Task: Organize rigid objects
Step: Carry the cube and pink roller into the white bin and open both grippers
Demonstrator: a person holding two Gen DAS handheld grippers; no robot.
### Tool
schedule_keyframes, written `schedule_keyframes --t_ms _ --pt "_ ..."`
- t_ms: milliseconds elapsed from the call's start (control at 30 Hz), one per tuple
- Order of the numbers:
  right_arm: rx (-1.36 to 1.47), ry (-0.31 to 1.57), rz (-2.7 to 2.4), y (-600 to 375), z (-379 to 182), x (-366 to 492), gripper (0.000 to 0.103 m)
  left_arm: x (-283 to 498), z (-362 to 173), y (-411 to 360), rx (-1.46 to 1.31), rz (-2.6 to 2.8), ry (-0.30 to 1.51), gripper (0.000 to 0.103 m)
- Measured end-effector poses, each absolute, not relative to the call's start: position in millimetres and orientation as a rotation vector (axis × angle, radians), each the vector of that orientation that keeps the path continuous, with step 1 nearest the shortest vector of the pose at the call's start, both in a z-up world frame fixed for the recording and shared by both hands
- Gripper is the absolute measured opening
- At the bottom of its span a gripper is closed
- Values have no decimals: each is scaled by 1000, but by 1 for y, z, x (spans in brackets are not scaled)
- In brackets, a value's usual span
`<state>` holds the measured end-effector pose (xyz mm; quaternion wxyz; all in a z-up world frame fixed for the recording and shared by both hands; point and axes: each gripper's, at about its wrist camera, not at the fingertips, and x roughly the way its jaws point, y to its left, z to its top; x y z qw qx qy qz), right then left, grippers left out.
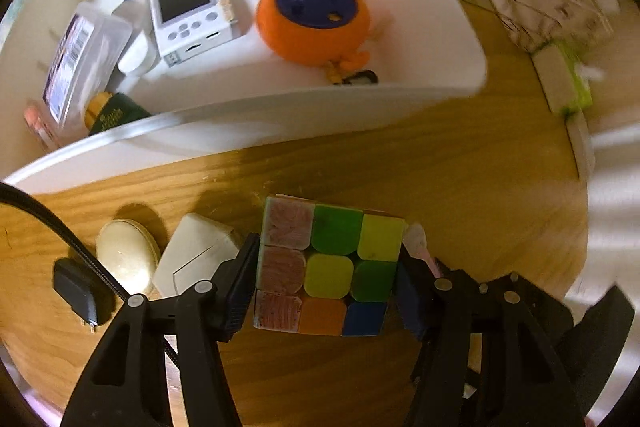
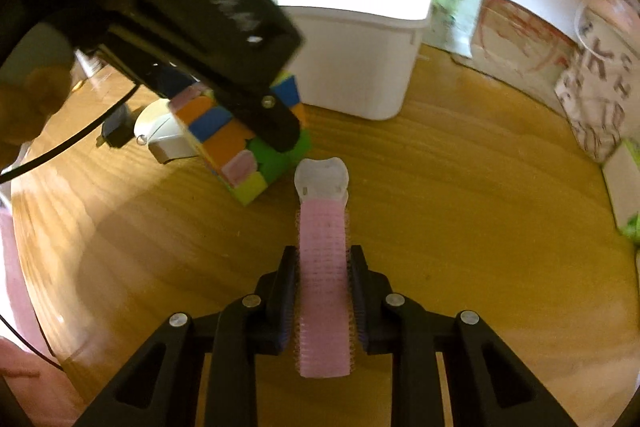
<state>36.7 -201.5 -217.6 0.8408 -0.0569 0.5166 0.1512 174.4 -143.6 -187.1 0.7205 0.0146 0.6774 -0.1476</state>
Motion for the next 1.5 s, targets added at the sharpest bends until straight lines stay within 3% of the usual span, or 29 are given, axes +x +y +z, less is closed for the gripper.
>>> schedule_keyframes --t_ms 367,733,1167,1500 --pt "8 1135 166 -203 -208 35 25 151 -162 -127 149 -443 1471 64" --pt "51 1080 71 -205 -160 49 25 134 -123 -94 245 -522 1429 64" --pt "-24 927 116 -180 -89 102 25 166 -62 -49 224 -472 1276 64" --pt "-36 814 168 -151 -63 144 25 205 -45 -27 165 -384 1203 64"
